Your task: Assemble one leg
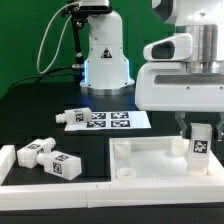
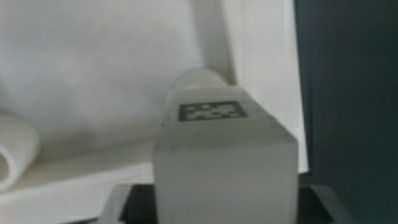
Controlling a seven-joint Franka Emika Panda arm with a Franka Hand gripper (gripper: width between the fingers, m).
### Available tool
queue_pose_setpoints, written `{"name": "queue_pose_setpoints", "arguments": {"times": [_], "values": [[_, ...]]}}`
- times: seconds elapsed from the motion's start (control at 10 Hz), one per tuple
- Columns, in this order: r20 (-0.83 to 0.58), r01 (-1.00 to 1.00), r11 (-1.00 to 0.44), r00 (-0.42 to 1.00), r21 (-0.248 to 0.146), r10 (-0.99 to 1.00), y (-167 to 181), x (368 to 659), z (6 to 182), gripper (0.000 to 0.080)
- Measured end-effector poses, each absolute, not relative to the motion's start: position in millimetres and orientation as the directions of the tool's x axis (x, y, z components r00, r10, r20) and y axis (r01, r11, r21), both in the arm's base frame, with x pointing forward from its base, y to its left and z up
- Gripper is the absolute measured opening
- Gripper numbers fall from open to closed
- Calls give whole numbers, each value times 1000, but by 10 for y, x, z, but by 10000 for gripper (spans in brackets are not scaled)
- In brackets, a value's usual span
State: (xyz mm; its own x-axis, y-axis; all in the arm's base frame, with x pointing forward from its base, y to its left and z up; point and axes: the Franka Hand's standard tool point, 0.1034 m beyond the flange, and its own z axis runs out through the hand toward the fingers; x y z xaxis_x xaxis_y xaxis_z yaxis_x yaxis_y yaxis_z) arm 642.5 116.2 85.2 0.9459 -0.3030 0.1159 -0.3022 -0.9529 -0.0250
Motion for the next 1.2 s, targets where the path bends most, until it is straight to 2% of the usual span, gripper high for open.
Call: {"name": "queue_pose_setpoints", "arguments": {"times": [0.2,0.3,0.5,0.7,0.8,0.9,1.0,1.1,1.2], "values": [[133,-487,-873,864,-34,-486,1158,6426,849,287],[126,-618,-785,776,-44,-617,1144,6430,848,287],[45,-872,-484,482,-67,-875,1070,6460,837,287],[-32,-973,-218,221,-78,-975,1002,6445,826,287],[-36,-984,-164,167,-75,-985,1008,6440,826,287],[-38,-989,-128,131,-74,-991,1011,6441,826,287],[-35,-987,-146,149,-74,-988,1010,6441,821,366],[-31,-978,-194,197,-76,-980,1018,6439,821,571],[-14,-932,-355,357,-71,-934,1068,6426,830,571]]}}
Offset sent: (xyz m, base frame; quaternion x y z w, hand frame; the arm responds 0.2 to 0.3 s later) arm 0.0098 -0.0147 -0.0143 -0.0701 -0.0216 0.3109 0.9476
